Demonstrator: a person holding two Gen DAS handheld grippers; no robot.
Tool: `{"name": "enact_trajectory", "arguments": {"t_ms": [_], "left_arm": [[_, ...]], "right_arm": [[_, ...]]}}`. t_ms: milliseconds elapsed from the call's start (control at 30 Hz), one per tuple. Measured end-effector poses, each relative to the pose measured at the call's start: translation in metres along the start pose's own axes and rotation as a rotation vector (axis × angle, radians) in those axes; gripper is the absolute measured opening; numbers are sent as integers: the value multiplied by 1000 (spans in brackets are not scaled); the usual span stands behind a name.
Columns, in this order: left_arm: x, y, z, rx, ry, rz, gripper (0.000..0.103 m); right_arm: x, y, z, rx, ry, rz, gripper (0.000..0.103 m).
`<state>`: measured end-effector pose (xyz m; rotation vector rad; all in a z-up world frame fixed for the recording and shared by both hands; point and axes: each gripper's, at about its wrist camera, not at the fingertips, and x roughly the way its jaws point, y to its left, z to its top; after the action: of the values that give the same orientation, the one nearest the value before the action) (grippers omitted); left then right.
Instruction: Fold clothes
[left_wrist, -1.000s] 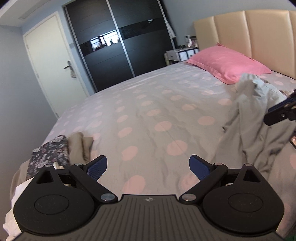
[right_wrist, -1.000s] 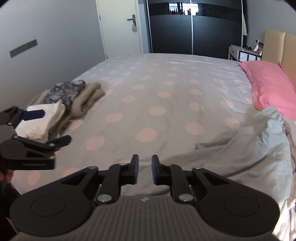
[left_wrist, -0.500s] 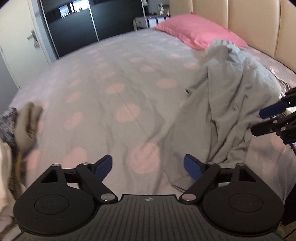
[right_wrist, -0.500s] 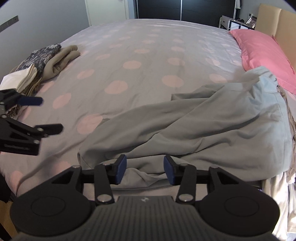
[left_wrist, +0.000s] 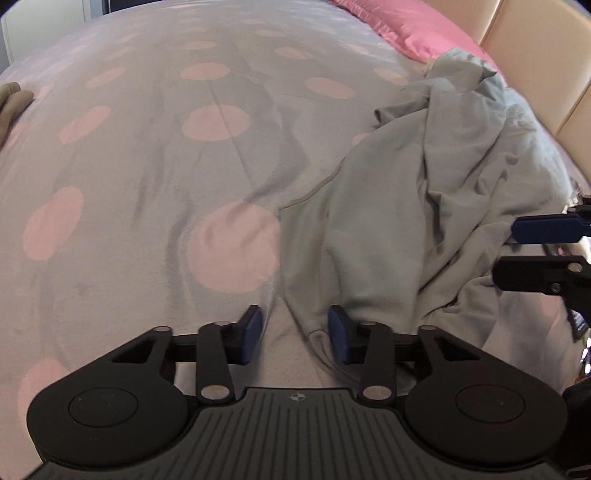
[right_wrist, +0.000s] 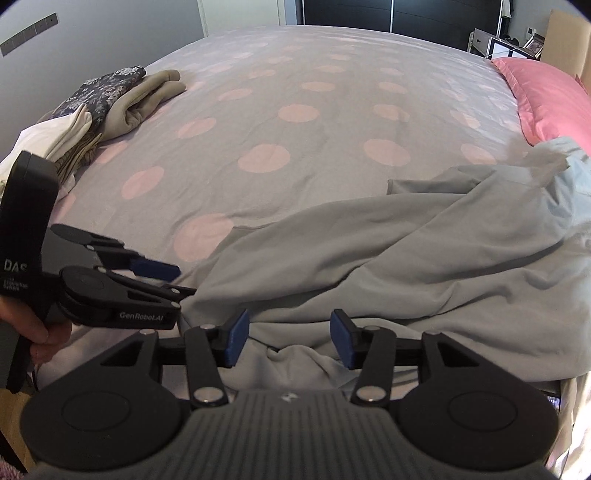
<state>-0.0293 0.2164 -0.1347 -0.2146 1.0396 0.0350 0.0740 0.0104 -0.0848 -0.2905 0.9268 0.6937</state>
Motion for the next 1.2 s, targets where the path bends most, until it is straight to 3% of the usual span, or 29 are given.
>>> {"name": "enact_trajectory", "arguments": {"t_ms": [33, 67, 167, 300, 433, 567, 767, 800, 833, 867, 967, 1100, 1200], "left_arm": [[-1, 1, -1, -4, -7, -27, 23], [-2, 2, -2, -11, -4, -68, 10], [-6, 0, -4, -19, -17, -98, 7], [-23, -14, -6, 42, -76, -124, 5], [-40, -39, -10, 152, -133, -152, 5], [-49, -60, -16, 248, -172, -198, 5], [-54, -82, -25, 337, -217, -250, 5], [-54, -84, -25, 342, -222, -251, 5], [-54, -86, -25, 350, -223, -250, 5], [-53, -88, -26, 358, -223, -248, 5], [-52, -93, -26, 380, -221, -234, 6], [-56, -93, -26, 408, -251, -208, 26], [-57, -90, -23, 423, -251, -184, 26]], "right_arm": [[0, 1, 2, 1, 2, -8, 52], [1, 1, 3, 3, 3, -17, 52], [1, 4, 6, 16, 7, -29, 52], [-2, 7, 12, 46, 4, 3, 52], [-6, 15, 18, 51, -12, 41, 50], [-3, 21, 20, 52, 10, 76, 40], [5, 18, 14, 70, 58, 66, 36], [6, 17, 13, 73, 66, 65, 32], [7, 16, 11, 73, 75, 62, 19], [8, 16, 10, 72, 84, 57, 12], [7, 10, 6, 80, 91, 27, 5], [-2, -9, -1, 117, 101, -58, 5], [-11, -31, -6, 175, 105, -135, 4]]}}
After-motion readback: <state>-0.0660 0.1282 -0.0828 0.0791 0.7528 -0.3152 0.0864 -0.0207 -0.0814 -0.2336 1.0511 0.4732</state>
